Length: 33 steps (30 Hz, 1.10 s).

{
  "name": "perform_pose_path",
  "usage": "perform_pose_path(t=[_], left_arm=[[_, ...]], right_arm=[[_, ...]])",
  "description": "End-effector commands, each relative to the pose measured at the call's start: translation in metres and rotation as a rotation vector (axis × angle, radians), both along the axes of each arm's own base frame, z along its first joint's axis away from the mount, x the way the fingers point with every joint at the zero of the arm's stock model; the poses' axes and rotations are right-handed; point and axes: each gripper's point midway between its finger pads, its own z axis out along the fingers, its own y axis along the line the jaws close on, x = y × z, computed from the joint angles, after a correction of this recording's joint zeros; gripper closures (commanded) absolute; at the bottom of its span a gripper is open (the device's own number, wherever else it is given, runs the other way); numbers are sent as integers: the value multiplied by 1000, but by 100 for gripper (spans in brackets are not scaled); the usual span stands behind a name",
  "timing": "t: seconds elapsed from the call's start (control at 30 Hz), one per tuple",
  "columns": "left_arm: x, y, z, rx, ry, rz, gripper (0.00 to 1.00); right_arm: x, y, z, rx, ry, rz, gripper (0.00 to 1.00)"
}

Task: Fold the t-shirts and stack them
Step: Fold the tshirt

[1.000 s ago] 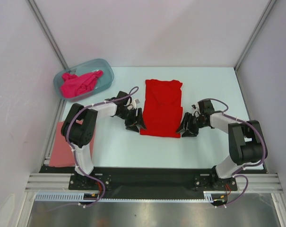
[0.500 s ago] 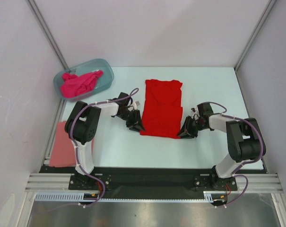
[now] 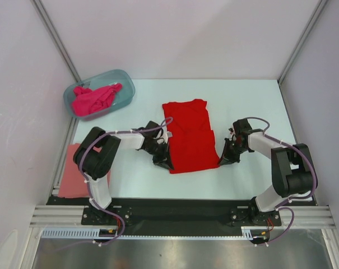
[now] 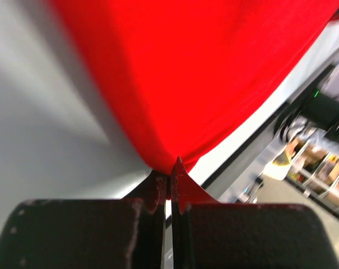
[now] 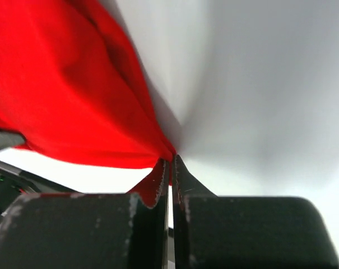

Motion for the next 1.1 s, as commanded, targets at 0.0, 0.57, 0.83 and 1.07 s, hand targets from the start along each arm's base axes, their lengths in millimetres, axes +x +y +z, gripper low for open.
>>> perform_pose_path(t=[0.0,0.57,0.83,1.07], left_arm=[[-41,25,-30,160,33,-37,100],[38,-28,84,-88,-254,31,73],[48,-44,41,-147,-196,79,82],[43,-33,8,-70,-164,81,85]], right_arm=[[-11,-17,4,-127,4,9,100],[61,44,61,239,-231,5,95],[79,59,24,438,-276,18,100],[112,48,8,527,-314,27,100]])
